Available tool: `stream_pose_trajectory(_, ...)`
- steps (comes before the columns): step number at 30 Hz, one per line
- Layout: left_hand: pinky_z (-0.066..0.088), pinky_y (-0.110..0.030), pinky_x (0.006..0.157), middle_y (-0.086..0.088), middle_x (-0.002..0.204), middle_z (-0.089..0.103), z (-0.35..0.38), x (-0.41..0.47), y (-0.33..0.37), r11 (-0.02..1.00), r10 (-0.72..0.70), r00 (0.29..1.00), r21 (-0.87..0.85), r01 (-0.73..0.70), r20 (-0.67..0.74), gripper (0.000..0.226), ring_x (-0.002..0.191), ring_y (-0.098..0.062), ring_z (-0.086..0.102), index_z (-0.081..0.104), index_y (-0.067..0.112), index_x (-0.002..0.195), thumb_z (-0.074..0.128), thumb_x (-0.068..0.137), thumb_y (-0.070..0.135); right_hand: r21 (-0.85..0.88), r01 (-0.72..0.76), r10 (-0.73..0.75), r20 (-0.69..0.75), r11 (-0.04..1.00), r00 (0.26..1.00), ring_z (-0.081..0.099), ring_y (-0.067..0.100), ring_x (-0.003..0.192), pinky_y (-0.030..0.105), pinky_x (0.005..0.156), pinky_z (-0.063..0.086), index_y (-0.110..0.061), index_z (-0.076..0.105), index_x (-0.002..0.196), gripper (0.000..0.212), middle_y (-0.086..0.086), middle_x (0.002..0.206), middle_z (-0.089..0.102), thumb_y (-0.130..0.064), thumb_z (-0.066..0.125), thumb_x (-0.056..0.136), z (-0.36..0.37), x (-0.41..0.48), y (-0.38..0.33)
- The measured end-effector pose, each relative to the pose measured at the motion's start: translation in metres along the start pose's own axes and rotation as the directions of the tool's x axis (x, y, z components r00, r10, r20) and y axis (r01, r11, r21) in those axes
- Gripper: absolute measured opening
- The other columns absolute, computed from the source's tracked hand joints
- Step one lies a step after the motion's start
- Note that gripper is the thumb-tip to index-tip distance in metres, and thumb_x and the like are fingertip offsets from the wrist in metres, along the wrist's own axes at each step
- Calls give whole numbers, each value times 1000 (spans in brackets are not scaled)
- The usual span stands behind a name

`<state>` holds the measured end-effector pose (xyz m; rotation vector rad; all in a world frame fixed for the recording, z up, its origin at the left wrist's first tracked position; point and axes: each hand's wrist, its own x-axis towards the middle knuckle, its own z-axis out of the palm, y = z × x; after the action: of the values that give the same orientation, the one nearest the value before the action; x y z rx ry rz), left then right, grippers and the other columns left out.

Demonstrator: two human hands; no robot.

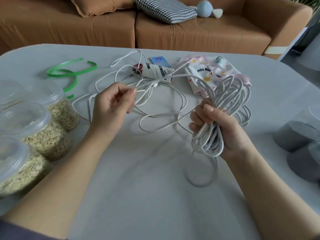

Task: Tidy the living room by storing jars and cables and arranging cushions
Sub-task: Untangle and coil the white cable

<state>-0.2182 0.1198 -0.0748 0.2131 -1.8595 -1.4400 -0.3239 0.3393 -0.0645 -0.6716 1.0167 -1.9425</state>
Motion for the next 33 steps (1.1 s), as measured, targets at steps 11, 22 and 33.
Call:
stream_pose_trajectory(11,43,-31,58,4,65,57,23,-19,-7,822,253,875,384,-420,414,30,60,-13,50,64,9,75,58,91,35,151,-8,5,20,989,1000,48,35,130,47,110,38,-19,56,73,18,19,138,53,-12,73,73,5,4,16)
stream_pose_trajectory(22,42,-36,87,2,75,60,15,-6,-13,561,353,691,448,-696,631,6,73,-23,56,65,13,78,67,83,11,335,12,41,-150,942,988,47,10,57,24,54,48,-12,56,107,62,-1,70,45,-6,82,51,5,4,5)
stream_pose_trajectory(33,45,-49,97,-4,108,68,-2,1,-15,618,366,821,544,-567,439,8,113,-25,61,70,8,91,63,89,10,104,-417,402,144,903,904,71,35,89,29,62,57,-12,44,98,53,18,125,62,-9,81,61,13,-7,4)
